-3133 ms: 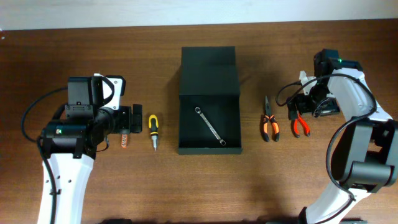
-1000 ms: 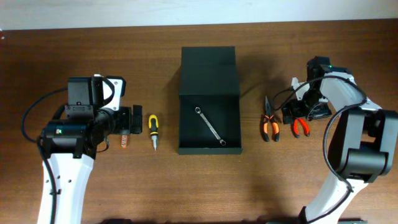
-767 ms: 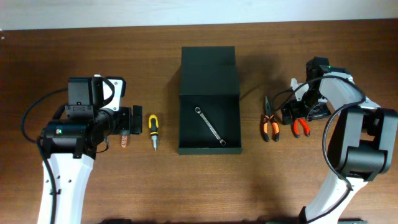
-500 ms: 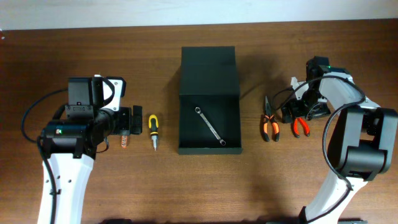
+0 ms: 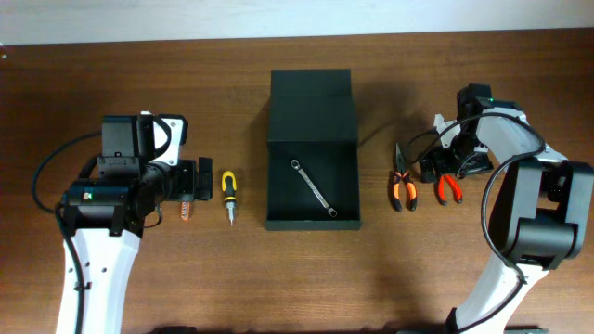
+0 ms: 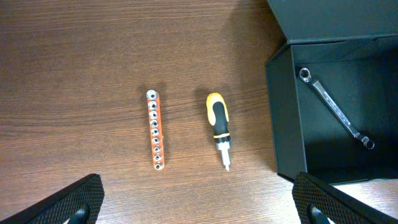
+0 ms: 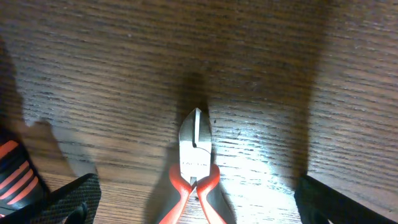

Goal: Pack container
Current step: 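Lower the right gripper and close it on the cutters' jaws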

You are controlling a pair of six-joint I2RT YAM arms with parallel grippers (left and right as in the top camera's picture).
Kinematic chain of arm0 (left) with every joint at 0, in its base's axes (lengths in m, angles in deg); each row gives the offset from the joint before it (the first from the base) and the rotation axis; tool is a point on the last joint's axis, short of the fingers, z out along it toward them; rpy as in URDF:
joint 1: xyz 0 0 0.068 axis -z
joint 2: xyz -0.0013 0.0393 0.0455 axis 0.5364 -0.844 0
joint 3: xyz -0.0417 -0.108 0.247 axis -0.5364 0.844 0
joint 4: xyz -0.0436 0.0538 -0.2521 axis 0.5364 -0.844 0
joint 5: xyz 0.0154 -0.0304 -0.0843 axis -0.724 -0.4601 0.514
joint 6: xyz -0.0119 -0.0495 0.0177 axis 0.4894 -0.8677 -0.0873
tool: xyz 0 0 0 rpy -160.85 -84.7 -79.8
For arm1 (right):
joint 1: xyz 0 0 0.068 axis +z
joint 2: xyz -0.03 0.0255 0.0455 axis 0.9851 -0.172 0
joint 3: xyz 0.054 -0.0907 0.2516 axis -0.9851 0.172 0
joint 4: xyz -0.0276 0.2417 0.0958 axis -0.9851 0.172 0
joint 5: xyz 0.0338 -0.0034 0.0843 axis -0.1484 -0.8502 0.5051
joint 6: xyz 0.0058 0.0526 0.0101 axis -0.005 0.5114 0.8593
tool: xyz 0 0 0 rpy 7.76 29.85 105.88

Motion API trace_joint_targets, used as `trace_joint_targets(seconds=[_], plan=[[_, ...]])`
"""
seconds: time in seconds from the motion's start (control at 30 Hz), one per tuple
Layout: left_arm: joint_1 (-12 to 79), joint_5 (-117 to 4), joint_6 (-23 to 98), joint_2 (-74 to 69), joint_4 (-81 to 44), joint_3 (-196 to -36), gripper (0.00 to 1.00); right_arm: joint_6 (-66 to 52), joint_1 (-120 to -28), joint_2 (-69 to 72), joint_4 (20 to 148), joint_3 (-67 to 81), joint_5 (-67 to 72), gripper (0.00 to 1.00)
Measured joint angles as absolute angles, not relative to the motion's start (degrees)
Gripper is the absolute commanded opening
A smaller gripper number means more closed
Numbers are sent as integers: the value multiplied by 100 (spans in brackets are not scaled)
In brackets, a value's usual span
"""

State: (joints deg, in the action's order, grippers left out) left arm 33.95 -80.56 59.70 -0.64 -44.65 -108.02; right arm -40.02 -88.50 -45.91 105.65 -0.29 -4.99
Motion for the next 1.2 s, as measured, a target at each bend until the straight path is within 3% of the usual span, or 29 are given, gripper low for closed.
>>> trace_joint_targets(seconds=[0.53,0.83,1.2], plan=[[3395,-8056,5972,-66,-4465,-10802,99,-3939,-8850,-4591,10565,-29,-495,52],[3395,-8056,5972,-66,-4465,-10802,99,-3924,-8850,-4591,10568,-29,-486,41],[3395,-8056,5970,-66,-4467,-10802,99,-3922,-8850,-4591,10570,-29,-479,40]])
